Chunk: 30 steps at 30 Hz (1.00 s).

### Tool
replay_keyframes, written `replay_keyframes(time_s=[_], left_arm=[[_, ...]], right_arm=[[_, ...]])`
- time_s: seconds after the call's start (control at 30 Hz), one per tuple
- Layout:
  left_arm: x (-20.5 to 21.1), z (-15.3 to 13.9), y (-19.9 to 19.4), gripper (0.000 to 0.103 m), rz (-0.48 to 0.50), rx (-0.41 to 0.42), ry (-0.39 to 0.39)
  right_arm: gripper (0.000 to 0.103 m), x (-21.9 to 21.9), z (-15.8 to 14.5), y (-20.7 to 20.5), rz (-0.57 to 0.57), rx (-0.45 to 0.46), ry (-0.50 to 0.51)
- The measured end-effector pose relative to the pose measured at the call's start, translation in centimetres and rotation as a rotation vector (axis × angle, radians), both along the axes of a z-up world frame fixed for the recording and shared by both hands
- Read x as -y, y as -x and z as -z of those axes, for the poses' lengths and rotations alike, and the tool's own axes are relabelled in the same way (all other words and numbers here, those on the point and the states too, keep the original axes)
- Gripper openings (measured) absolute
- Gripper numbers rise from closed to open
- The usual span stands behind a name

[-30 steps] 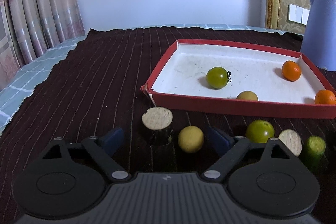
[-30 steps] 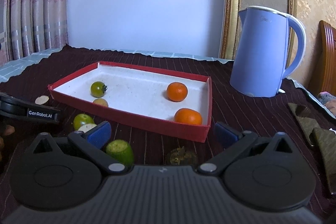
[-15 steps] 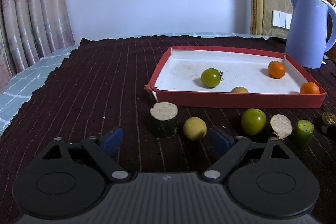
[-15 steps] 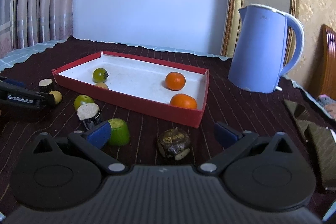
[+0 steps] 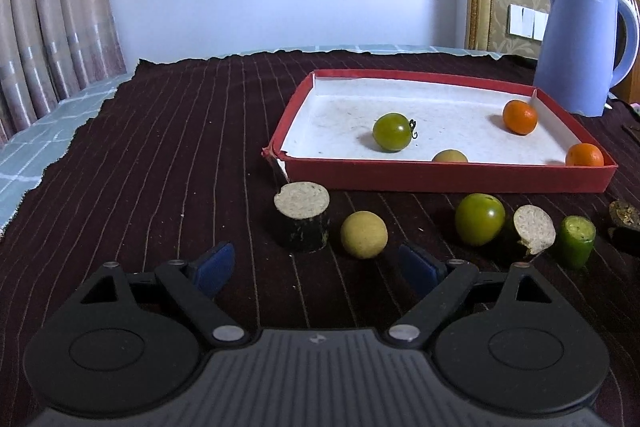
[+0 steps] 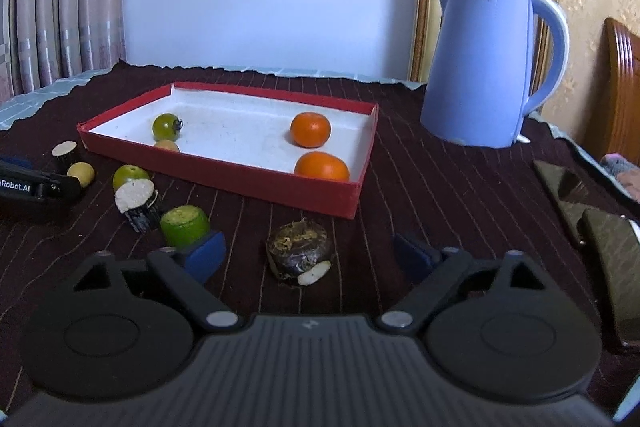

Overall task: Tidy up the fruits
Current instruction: 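Move both grippers back to the row of items in front of the tray, then grasp an eggplant slice with the left gripper while the right grasps a dark taro piece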

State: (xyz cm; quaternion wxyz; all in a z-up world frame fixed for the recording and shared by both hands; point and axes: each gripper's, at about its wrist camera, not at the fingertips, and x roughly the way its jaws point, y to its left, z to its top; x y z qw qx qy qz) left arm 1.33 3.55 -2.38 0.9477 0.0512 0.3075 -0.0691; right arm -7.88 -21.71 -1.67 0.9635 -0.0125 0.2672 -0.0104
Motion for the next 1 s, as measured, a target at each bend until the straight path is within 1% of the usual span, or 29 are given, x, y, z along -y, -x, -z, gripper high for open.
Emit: replay_keyframes(time_s=[0.03, 0.1, 0.17, 0.2, 0.27, 0.33, 0.4, 0.47, 0.6, 0.83, 0.87, 0.93, 0.97, 1.0], left_arm=[[-0.1, 0.0, -0.1, 0.090, -0.005, -0.002, 0.001], [-0.4, -0.1, -0.1, 0.090, -0.016, -0.002, 0.002], [-0.8, -0.2, -0.3, 0.090, -0.024, 0.001, 0.000], [-1.0, -0.2, -0.3, 0.090, -0.028, 0.003, -0.002], [-1.6, -0.4, -0.6, 0.090, -0.039, 0.005, -0.002], [-2.2, -0.5, -0.8, 0.090, -0.050, 0.007, 0.002], [-2.6, -0.7, -1.0, 0.090, -0.058, 0.008, 0.002], [-2.9, -0.8, -1.1, 0.090, -0.072, 0.011, -0.007], [-3.3, -0.8, -1.3, 0.090, -0.077, 0.012, -0.012], [-1.8, 0.1, -2.8, 0.089, -0.060, -0.022, -0.077], [-1.6, 0.1, -3.1, 0.089, -0.059, -0.025, -0.087], [-1.2, 0.3, -3.7, 0.089, -0.056, -0.032, -0.098], [-1.1, 0.3, -4.0, 0.087, -0.055, -0.032, -0.098], [-1.0, 0.3, -4.2, 0.082, -0.054, -0.031, -0.098]], right_arm=[[0.082, 0.1, 0.1, -0.2, -0.007, -0.007, -0.009], [0.069, 0.2, 0.3, -0.6, -0.018, -0.025, -0.027], [0.062, 0.2, 0.5, -1.0, -0.028, -0.041, -0.036], [0.057, 0.1, 0.5, -1.2, -0.033, -0.046, -0.039], [0.053, 0.0, 0.6, -1.6, -0.042, -0.059, -0.045], [0.053, -0.1, 0.6, -1.9, -0.043, -0.064, -0.043], [0.047, -0.2, 0.6, -2.1, -0.044, -0.069, -0.039], [0.045, -0.2, 0.6, -2.2, -0.042, -0.067, -0.034], [0.045, -0.2, 0.7, -2.3, -0.040, -0.068, -0.033], [0.045, -0.3, 0.7, -2.6, -0.040, -0.068, -0.027], [0.041, -0.3, 0.7, -2.6, -0.038, -0.067, -0.025], [0.040, -0.2, 0.7, -2.6, -0.036, -0.067, -0.029], [0.040, -0.1, 0.7, -2.5, -0.036, -0.067, -0.030], [0.040, -0.1, 0.7, -2.6, -0.036, -0.066, -0.030]])
